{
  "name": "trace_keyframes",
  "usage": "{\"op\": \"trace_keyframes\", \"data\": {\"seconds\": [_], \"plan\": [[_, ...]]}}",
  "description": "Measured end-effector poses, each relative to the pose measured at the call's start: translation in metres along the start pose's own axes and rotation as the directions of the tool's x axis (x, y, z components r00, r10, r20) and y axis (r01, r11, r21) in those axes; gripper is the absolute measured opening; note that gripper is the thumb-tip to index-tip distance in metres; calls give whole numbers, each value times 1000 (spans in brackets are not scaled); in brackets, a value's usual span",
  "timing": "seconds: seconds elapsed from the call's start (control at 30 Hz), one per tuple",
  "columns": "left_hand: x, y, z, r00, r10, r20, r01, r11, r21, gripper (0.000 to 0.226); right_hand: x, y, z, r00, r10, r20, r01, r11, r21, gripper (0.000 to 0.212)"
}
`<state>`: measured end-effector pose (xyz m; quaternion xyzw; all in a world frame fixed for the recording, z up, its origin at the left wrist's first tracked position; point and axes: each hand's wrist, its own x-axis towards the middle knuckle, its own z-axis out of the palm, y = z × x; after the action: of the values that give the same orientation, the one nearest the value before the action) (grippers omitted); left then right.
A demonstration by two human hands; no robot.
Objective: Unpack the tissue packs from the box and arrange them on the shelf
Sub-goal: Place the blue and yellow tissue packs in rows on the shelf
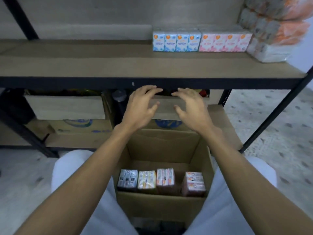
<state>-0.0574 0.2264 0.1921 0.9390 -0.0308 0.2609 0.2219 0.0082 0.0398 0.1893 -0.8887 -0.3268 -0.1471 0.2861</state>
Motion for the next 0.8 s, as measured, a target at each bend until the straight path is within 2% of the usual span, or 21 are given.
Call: {"op": "trace_keyframes", "data": {"seconds": [0.1,0.2,0.27,0.33,0.4,0.6,0.73,0.8], "plan": [[-48,-14,15,996,-48,78,47,999,13,41,-36,-14,38,992,33,125,-36,999,21,43],[-89,-34,32,958,-161,236,148,986,73,44,-66,-17,82,954,67,293,-82,996,37,46],[-110,-49,44,890,-264,371,221,963,153,49,-83,-15,110,901,101,422,-130,991,39,49],[-128,-62,54,794,-351,497,274,936,222,53,-96,-12,135,843,126,523,-169,985,35,53],[-142,-74,62,712,-402,576,308,915,258,55,-105,-9,157,788,137,600,-200,979,39,57],[-168,-97,82,537,-478,695,353,876,330,60,-123,-9,206,637,143,757,-230,973,10,74],[-177,-104,97,473,-484,736,321,873,368,60,-135,-10,232,550,121,827,-185,983,-20,91],[-181,-108,106,456,-480,749,243,877,414,59,-142,-10,242,530,113,841,-158,987,-34,93]]}}
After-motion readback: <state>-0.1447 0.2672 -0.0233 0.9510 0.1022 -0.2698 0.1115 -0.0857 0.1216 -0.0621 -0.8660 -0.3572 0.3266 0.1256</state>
